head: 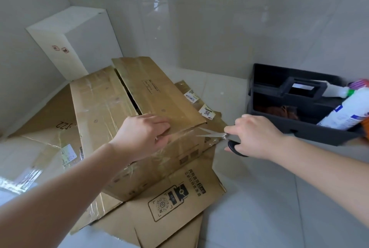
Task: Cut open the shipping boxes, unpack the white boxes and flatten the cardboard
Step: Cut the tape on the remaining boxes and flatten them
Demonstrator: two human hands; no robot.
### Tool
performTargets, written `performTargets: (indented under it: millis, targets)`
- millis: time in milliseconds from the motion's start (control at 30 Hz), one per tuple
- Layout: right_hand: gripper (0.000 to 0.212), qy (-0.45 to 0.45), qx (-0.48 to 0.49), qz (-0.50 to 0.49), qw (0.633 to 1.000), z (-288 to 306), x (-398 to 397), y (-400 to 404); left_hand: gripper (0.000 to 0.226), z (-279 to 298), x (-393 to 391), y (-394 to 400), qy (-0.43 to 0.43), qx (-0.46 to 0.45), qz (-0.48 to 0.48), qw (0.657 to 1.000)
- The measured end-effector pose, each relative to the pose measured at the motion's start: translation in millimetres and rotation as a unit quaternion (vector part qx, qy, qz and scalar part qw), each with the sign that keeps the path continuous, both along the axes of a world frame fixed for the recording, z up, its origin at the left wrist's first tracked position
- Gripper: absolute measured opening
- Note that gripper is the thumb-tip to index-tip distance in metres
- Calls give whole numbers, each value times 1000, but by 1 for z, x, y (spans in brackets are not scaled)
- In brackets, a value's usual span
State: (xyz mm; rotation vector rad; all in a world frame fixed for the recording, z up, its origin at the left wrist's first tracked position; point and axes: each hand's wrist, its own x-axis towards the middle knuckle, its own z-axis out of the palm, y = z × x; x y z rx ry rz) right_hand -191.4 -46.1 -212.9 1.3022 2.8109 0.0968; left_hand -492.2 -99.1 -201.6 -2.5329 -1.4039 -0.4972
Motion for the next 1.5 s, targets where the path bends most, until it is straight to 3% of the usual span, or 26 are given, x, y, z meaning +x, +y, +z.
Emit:
performTargets:
  millis: [133, 333, 633, 867, 1000, 1100, 1200, 1300, 1500]
  targets:
    - [36, -4, -6, 0, 1000, -2, -16, 5, 7, -2, 0, -1, -4, -4, -2, 1000]
    - [10, -49, -47, 30, 997, -2, -43, 11, 8, 1, 3, 0, -4, -17, 10, 1000]
    - [7, -35, -61, 54, 996, 4, -49, 9, 21, -2, 0, -2, 10, -49, 25, 998]
    - [24, -51, -65, 64, 995, 0, -58, 8, 27, -1, 2, -3, 17, -59, 40, 997]
    - [15, -45, -110, 19, 993, -20, -41, 4, 52, -9, -2, -8, 32, -90, 87, 992]
    - [11, -91, -141, -47, 985, -44, -13, -1, 75, -19, -13, -9, 29, -147, 139, 979]
    - [17, -154, -182, -98, 966, -66, 0, 7, 73, -20, -19, -5, 21, -159, 128, 979]
    - [7, -196, -211, -121, 950, -81, -3, 18, 68, -17, -16, 1, 29, -166, 104, 980]
    - [14, -179, -243, -192, 934, -122, -2, 23, 65, -22, -18, 1, 32, -176, 91, 980]
